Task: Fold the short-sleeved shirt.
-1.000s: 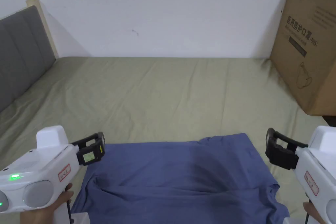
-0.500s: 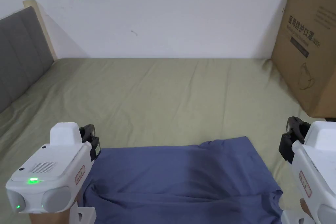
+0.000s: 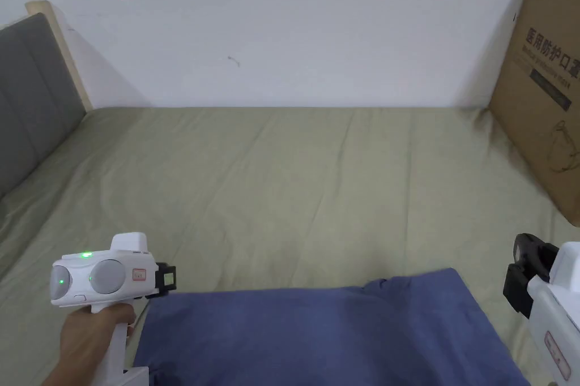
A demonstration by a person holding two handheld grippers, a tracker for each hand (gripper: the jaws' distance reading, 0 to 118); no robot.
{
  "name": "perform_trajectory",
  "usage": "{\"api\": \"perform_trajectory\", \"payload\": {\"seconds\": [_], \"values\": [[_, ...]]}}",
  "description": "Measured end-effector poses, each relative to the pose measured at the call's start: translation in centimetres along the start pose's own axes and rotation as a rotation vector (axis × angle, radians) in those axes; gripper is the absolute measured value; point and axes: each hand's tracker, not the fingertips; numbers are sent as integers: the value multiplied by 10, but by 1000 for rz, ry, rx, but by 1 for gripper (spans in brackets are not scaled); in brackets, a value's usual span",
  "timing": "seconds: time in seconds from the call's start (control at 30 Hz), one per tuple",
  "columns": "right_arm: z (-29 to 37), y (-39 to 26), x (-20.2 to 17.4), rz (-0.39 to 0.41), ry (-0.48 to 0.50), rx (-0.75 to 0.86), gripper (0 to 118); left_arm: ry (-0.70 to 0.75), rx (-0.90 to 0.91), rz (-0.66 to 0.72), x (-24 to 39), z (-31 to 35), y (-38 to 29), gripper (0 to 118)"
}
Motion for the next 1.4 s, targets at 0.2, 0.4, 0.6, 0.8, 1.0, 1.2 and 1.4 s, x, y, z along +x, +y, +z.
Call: {"api": "perform_trajectory", "payload": {"seconds": [0.2, 0.4, 0.6, 0.8, 1.0, 1.2, 1.4], "values": [[-36, -10, -7, 16, -3, -50, 0, 74, -95, 33, -14, -67, 1, 100], [-65, -19, -13, 11, 3, -97, 0, 97, -168, 31, -15, -110, -6, 63], [-118, -38, 7, -22, 37, -231, 13, 95, -104, -91, 4, -94, -6, 0], [-199, -66, 25, 10, 41, -463, 110, 93, 3, -153, 10, -46, -8, 0], [-264, -121, 36, 28, 22, -688, 80, 61, -30, -119, 8, -19, -14, 0], [-274, -148, 37, -86, 28, -764, 40, 65, -41, -114, 11, -17, -18, 0], [-252, -125, 34, 46, 59, -667, 3, 80, -36, -70, 23, 4, -31, 0]]}}
